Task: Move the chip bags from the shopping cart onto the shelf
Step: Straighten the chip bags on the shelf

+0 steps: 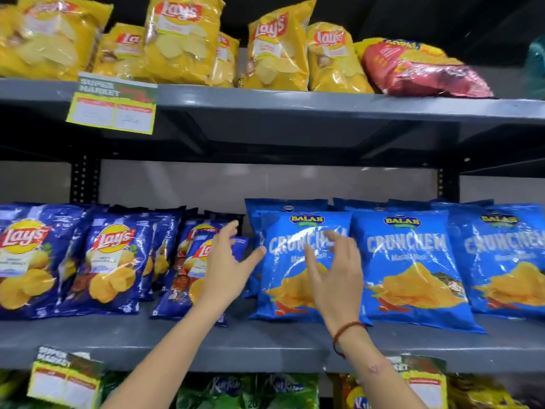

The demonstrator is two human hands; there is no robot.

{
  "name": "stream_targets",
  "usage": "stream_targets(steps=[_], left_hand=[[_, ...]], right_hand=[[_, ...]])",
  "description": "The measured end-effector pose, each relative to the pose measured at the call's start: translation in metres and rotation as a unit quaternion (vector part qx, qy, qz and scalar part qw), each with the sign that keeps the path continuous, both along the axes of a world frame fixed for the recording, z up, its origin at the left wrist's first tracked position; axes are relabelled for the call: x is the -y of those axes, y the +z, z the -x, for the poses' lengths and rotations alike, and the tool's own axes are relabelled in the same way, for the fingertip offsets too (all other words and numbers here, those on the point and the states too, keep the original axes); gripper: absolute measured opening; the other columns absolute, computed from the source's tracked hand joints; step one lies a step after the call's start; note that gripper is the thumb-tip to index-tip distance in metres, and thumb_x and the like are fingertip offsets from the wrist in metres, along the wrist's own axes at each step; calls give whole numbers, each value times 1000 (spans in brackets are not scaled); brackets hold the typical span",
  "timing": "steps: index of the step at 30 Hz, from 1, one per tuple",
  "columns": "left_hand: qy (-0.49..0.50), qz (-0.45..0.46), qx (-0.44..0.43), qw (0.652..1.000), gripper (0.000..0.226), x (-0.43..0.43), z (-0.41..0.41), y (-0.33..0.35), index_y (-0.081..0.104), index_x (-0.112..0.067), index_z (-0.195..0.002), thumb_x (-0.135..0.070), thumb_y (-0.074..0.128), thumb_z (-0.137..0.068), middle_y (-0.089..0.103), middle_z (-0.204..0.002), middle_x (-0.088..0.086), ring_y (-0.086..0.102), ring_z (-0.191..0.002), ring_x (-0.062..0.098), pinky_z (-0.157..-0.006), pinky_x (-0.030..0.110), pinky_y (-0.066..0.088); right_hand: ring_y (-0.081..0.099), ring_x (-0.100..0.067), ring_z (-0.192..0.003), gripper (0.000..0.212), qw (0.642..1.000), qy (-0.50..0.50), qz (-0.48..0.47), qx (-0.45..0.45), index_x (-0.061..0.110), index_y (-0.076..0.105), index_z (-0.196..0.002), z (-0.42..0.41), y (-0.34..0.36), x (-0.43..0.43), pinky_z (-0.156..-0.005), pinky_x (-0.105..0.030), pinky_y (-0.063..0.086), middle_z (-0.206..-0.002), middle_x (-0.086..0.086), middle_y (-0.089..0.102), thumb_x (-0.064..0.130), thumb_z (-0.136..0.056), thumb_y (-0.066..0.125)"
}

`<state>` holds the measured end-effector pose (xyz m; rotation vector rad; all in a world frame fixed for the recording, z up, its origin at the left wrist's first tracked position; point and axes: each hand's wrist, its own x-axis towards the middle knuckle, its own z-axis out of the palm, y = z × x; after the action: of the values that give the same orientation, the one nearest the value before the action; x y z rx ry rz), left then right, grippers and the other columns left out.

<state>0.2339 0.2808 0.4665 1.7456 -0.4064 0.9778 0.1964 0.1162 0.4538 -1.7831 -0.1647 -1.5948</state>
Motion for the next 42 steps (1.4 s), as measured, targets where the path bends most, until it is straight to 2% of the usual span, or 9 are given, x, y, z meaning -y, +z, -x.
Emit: stream_targets(steps=[5, 9, 13, 18, 21, 26, 29, 37, 42], left_hand=[[65, -18, -88, 994, 72, -83, -4, 4, 40, -14, -135, -27, 76, -73, 45, -140, 13, 46, -120, 21, -100, 34, 35], [-27, -54, -308, 949, 93, -131, -5, -15, 19, -18, -145, -31, 76, -73, 32, -149, 11, 35, -133, 25, -104, 37, 31], [-84, -112, -406, 903, 92, -149, 0, -27, 16, -22, -145, -26, 75, -74, 31, -150, 15, 34, -134, 25, -96, 30, 31], [-78, -122, -390, 909, 84, -154, -1, -32, 20, -14, -145, -7, 71, -78, 31, -149, 20, 29, -137, 26, -96, 26, 31], [-62, -99, -367, 923, 89, -157, -5, -36, 20, -12, -145, -3, 74, -74, 36, -145, 22, 41, -130, 31, -106, 34, 35], [42, -87, -283, 954, 93, -156, -10, -42, 25, -9, -143, 0, 78, -67, 43, -140, 21, 47, -122, 33, -96, 34, 41], [109, -94, -242, 959, 89, -155, -14, -44, 33, -4, -139, -1, 80, -64, 49, -136, 22, 49, -121, 34, -100, 39, 41], [263, -203, -154, 931, 38, -148, -12, -52, 59, -4, -108, -8, 72, -72, 68, -100, 17, 63, -93, 33, -78, 42, 53], [316, -211, -98, 920, 59, -135, 1, -44, 46, -6, -127, -10, 71, -74, 53, -118, 18, 54, -103, 36, -72, 41, 48]], right_hand=[[64, -21, -91, 37, 935, 258, 87, -226, 10, 58, -114, 8, -10, -69, -72, -4, 42, -94, 4, 61, 31, -84, 68], [55, -36, -119, 57, 887, 257, 119, -365, 4, 36, -137, -10, -22, -109, -95, -36, 44, -126, -17, 63, 34, -92, 55], [53, -37, -123, 53, 858, 273, 24, -434, 2, 37, -134, -33, -26, -127, -100, -39, 44, -134, -19, 56, 27, -91, 57], [60, -29, -111, 47, 820, 361, -116, -428, 3, 51, -124, -55, -25, -132, -87, -37, 54, -128, -18, 61, 6, -81, 70], [61, -30, -113, 47, 825, 382, -121, -399, 8, 54, -120, -60, -25, -137, -101, -46, 49, -125, -17, 63, -1, -78, 71], [62, -31, -112, 54, 853, 367, -73, -363, 13, 53, -123, -67, -16, -153, -101, -46, 49, -120, -16, 66, -3, -75, 71], [59, -32, -116, 57, 861, 348, -46, -368, 11, 51, -129, -73, -13, -161, -101, -34, 47, -122, -16, 63, -2, -76, 70], [55, -32, -121, 55, 866, 304, -8, -396, 8, 44, -133, -77, -19, -168, -101, -34, 43, -132, -17, 58, 11, -83, 67], [52, -30, -123, 61, 916, 235, 102, -307, 9, 38, -136, -45, -16, -148, -101, -41, 44, -130, -13, 56, 22, -84, 67]])
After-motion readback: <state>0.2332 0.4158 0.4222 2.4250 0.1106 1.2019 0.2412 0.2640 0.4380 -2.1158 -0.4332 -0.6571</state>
